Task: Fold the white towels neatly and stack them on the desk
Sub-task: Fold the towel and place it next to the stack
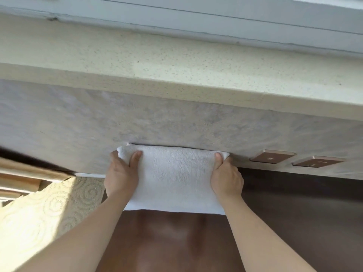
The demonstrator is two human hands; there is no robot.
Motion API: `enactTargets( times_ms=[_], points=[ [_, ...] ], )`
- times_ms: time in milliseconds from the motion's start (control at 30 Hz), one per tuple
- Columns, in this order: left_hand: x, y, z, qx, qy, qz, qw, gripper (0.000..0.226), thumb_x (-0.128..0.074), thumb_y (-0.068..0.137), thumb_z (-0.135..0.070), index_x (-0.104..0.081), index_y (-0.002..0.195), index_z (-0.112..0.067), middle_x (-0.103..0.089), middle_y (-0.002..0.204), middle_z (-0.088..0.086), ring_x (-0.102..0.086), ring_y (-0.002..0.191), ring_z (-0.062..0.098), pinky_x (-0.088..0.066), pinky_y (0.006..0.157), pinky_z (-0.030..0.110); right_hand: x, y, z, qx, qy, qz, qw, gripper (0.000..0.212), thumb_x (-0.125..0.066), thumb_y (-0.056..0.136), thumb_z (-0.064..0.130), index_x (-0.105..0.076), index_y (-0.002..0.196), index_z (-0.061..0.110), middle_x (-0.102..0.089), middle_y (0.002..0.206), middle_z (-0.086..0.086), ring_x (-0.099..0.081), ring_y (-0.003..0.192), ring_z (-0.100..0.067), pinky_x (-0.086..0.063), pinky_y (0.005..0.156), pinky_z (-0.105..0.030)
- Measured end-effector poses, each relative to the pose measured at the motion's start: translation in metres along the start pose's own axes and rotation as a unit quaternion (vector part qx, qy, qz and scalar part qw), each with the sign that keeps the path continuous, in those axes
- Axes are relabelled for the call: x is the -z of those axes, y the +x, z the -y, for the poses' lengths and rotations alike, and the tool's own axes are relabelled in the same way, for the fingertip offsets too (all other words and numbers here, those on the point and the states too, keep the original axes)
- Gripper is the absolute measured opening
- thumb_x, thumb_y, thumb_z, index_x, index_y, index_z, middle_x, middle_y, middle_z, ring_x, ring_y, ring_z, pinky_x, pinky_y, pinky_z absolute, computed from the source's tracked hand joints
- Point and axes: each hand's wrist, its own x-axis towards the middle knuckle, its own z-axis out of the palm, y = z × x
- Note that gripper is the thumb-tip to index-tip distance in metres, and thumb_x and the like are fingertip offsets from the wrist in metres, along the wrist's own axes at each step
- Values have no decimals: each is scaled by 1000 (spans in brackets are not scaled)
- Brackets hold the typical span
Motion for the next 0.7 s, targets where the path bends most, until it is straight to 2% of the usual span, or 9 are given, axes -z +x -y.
enactTargets(
  times_ms=[133, 233, 300, 367, 433, 533, 633, 700],
  points=[
    [15, 2, -3, 15, -38, 37, 998, 78, -51, 90, -68, -39, 138, -8, -62, 113, 17, -60, 107, 40, -43, 79, 43, 12, -3, 2, -8, 21, 28, 999, 60, -16, 105, 54, -51, 111, 6, -66, 110, -18, -62, 104, -39, -40, 80, -41],
    [22, 2, -6, 12, -83, 52, 995, 73, -56, 90, -63, -41, 138, -11, -57, 95, 4, -56, 95, 32, -40, 75, 39, 18, -3, -4, -8, 23, 19, 1000, 61, -13, 105, 54, -50, 114, 7, -64, 112, -19, -60, 106, -39, -37, 78, -40],
    [18, 0, -6, 16, -86, 63, 994, 71, -57, 90, -62, -41, 137, -10, -52, 87, -3, -51, 88, 25, -37, 68, 36, 16, -3, -6, 1, 5, 7, 1000, 58, -12, 105, 53, -49, 109, 7, -65, 109, -20, -61, 103, -39, -36, 76, -39],
    [11, 1, -5, 14, -90, 68, 994, 75, -59, 89, -63, -40, 138, -10, -58, 99, 3, -54, 91, 26, -38, 65, 34, 12, 0, -6, 7, 0, -1, 1000, 57, -11, 105, 52, -47, 104, 8, -66, 106, -21, -62, 99, -40, -37, 74, -39],
    [11, 1, -7, 15, -105, 59, 993, 78, -61, 87, -64, -37, 141, -12, -59, 116, 11, -55, 98, 29, -41, 73, 36, 12, 2, -6, 9, 0, 6, 1000, 60, -11, 104, 53, -49, 107, 7, -66, 107, -21, -62, 100, -40, -38, 74, -40],
    [14, 1, -2, 28, -115, 71, 990, 74, -60, 90, -61, -37, 141, -11, -52, 112, 4, -50, 96, 23, -38, 76, 36, 16, 0, -14, 3, 5, 6, 1000, 62, -12, 104, 56, -51, 110, 7, -65, 108, -20, -61, 103, -40, -38, 76, -40],
    [15, 0, 5, -11, -105, 100, 989, 70, -58, 90, -61, -41, 137, -11, -54, 115, 4, -54, 96, 21, -39, 68, 30, 14, 2, -15, -11, 27, 1, 1000, 64, -12, 103, 56, -52, 113, 8, -64, 113, -21, -60, 106, -40, -42, 82, -44],
    [12, 0, 5, -8, -91, 98, 991, 76, -59, 88, -62, -39, 139, -10, -55, 123, 9, -56, 109, 28, -44, 78, 33, 15, 3, -13, -33, 16, 18, 999, 64, -13, 105, 55, -52, 116, 6, -63, 116, -22, -59, 109, -41, -39, 82, -43]
  ],
)
